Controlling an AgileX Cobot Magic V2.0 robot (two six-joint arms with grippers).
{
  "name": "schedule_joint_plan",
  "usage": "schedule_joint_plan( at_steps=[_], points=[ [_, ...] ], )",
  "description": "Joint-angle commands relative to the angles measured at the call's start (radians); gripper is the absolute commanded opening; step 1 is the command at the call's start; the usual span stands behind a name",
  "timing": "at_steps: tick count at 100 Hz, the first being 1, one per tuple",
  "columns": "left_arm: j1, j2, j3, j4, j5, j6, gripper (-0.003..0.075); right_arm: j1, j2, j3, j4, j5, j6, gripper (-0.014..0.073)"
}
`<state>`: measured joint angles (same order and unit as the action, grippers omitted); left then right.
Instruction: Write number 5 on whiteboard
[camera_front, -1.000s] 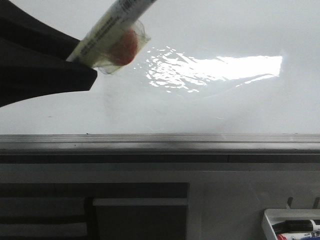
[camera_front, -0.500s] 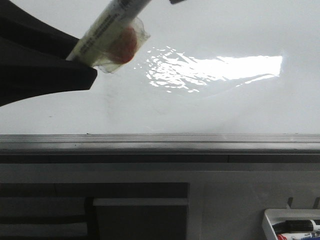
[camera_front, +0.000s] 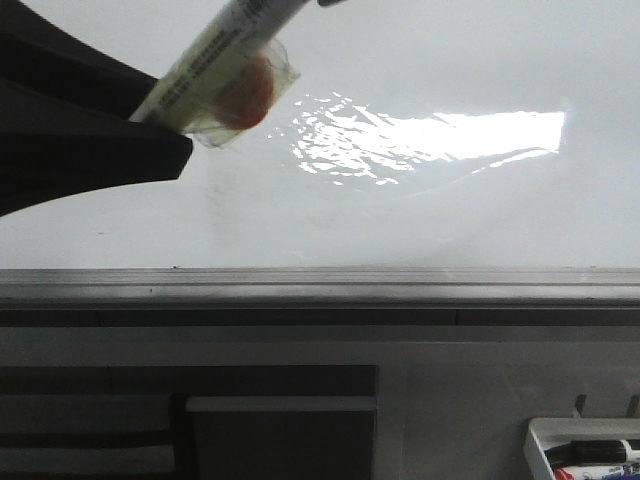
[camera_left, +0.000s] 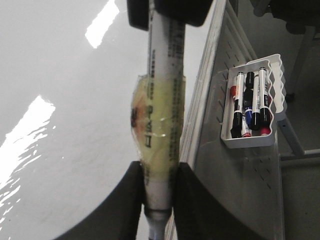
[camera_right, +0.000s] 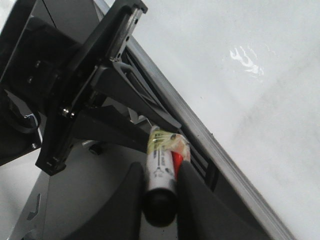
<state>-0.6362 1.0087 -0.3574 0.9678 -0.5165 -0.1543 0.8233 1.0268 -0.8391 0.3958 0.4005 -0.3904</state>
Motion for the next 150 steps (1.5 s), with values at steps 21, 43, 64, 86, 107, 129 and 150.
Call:
schedule_joint_plan(
  at_steps=[21, 43, 64, 86, 107, 129, 150],
  points=[
    [-0.005, -0.043, -0.022, -0.132, -0.040, -0.027, 0.0386, -0.005, -0.009, -0.033, 0.027, -0.056, -0.010, -0.0063],
    [-0.005, -0.189, -0.021, -0.169, 0.090, -0.160, 0.0386, -0.005, -0.009, -0.033, 0.027, -0.078, -0.010, -0.0063],
    [-0.005, -0.335, -0.021, -0.174, 0.234, -0.204, 0.0386, -0.035, 0.008, -0.040, 0.032, -0.129, 0.071, -0.0062],
    [-0.005, -0.370, -0.021, -0.189, 0.316, -0.204, 0.0386, -0.108, 0.129, -0.171, 0.024, -0.071, 0.069, -0.0062],
    [-0.002, -0.370, -0.021, -0.251, 0.346, -0.204, 0.0386, -0.156, 0.202, -0.292, -0.032, -0.036, 0.067, -0.0062],
    [0.017, -0.370, -0.021, -0.273, 0.342, -0.204, 0.0386, -0.208, 0.201, -0.322, -0.048, -0.030, 0.067, -0.0062],
    [0.019, -0.368, -0.021, -0.273, 0.342, -0.204, 0.0386, -0.261, 0.235, -0.322, -0.055, -0.034, 0.067, -0.0062]
  ],
)
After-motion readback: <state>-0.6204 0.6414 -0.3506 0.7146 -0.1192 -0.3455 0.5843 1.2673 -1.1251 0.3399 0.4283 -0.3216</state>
